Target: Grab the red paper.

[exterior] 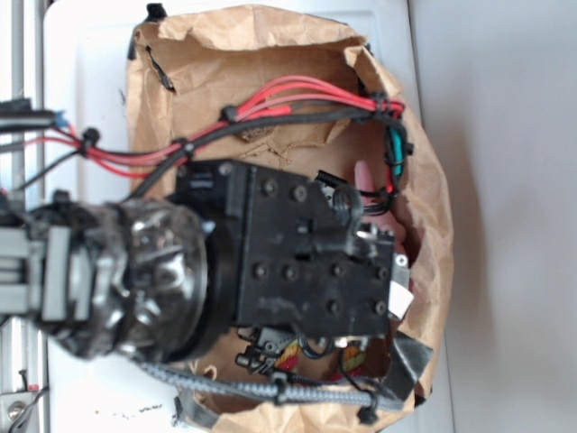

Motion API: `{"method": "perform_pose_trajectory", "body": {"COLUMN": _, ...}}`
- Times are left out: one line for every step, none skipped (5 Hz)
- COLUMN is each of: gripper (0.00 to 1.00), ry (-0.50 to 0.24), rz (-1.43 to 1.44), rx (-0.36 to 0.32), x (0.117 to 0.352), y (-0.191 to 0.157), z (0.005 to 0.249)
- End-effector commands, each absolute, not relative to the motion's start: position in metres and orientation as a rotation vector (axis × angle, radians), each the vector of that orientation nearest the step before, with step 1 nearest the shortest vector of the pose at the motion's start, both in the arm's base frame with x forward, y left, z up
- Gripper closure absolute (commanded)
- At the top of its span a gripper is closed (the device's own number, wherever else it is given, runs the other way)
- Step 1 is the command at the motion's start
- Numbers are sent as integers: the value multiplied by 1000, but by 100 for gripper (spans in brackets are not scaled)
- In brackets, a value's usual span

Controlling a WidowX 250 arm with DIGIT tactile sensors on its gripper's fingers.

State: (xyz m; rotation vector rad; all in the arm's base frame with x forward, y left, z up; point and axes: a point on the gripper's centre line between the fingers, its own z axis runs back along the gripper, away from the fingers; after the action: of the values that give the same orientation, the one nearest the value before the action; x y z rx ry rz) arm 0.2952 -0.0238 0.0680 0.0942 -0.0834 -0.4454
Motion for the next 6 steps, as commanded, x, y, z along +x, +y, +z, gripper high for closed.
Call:
{"method": "perform_pose_trajectory", "body": {"gripper": 0, "ry": -133, "rz": -413, "rx": 99, "x": 304, "y": -32, "z": 80}}
{"method": "perform_pose_trajectory", "body": {"gripper": 97, "ry": -126, "rz": -399, "rx": 97, "x": 302, "y": -32, "z": 82}}
{"method": "perform_pose_trajectory", "body": {"gripper": 100, "ry": -122, "rz": -391, "rx": 92, "x": 302, "y": -32, "z": 82}}
{"method": "perform_pose_trajectory", "body": {"gripper": 100, "ry": -120, "rz": -386, "rx": 93, "x": 302, "y": -32, "z": 82}}
{"method": "perform_pose_trajectory", "body": {"gripper": 100, "ry": -122, "rz": -382, "rx": 92, "x": 302, "y": -31, "z": 82}}
{"method": "perform_pose_trajectory", "body": {"gripper": 100, "ry": -125, "rz": -376, "rx": 92, "x": 302, "y": -30, "z": 83}}
